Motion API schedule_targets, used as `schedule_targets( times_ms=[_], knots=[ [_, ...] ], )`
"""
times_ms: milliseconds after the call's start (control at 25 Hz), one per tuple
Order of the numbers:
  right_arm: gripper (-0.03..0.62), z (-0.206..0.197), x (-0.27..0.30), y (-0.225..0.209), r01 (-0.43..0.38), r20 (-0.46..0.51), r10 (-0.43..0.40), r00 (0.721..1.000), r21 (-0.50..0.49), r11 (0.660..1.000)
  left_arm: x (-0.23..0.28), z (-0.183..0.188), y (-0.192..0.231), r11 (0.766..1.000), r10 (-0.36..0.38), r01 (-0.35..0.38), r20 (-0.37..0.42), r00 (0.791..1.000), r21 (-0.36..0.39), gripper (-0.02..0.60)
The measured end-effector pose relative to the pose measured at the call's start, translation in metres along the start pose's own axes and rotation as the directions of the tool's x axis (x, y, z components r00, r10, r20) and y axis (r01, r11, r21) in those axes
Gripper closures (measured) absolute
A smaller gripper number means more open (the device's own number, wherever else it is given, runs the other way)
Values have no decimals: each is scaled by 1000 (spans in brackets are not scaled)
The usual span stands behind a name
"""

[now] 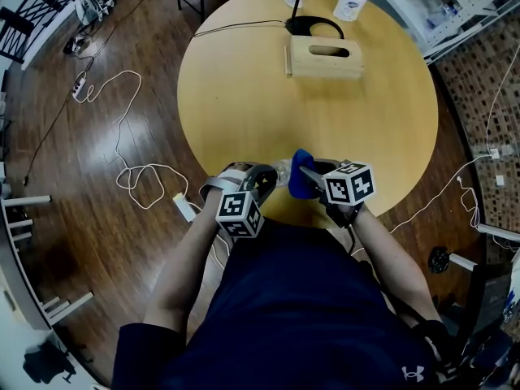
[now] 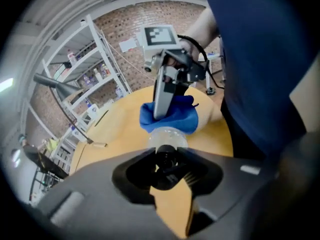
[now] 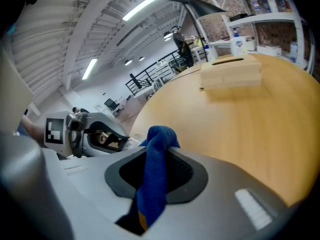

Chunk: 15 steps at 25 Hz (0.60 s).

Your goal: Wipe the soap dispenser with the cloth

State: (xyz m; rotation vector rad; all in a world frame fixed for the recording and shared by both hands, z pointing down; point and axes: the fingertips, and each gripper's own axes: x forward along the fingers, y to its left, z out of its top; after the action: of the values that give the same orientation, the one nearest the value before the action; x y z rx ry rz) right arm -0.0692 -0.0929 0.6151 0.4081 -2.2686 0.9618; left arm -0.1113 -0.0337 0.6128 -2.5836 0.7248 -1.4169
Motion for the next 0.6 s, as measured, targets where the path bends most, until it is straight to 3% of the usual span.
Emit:
schedule_targets(
  times_ms=[160,280,440,600],
  knots=[
    [514,-12,-7,-46,85,5,-85,996,67,994,4,2,3,990,21,-19,-16,1000,139,446],
    [514,-17,-9,-51,104,-15,-103,995,70,992,5,1,1,961,26,-16,-31,999,277,446],
    [514,-5,-7,-10,19,13,-20,1000,49,999,4,-6,-1,906,37,-9,-58,998,422,448],
    [514,8,1,40,-68,33,69,997,-36,997,5,-9,2,889,60,-19,-75,995,457,449]
  ],
)
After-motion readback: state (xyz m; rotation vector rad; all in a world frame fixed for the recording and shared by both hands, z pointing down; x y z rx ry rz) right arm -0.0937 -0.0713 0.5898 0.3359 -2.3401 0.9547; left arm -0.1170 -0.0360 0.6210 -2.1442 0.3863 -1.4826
